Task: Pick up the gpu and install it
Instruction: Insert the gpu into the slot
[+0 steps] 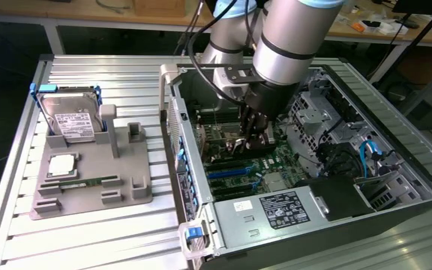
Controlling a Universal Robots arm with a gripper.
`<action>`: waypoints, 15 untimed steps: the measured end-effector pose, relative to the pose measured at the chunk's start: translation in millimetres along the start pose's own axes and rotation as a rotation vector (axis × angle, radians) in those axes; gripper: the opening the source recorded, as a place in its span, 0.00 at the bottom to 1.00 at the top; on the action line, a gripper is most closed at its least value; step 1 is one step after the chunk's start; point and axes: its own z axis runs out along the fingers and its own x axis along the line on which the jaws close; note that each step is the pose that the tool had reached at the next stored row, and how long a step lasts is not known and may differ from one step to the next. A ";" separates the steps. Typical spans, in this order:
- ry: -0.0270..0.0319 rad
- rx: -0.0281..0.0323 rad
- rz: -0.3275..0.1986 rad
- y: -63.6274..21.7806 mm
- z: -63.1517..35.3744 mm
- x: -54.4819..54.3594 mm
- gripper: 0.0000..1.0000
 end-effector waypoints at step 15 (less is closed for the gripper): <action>0.0000 0.0000 0.000 0.3 19.2 7.5 0.27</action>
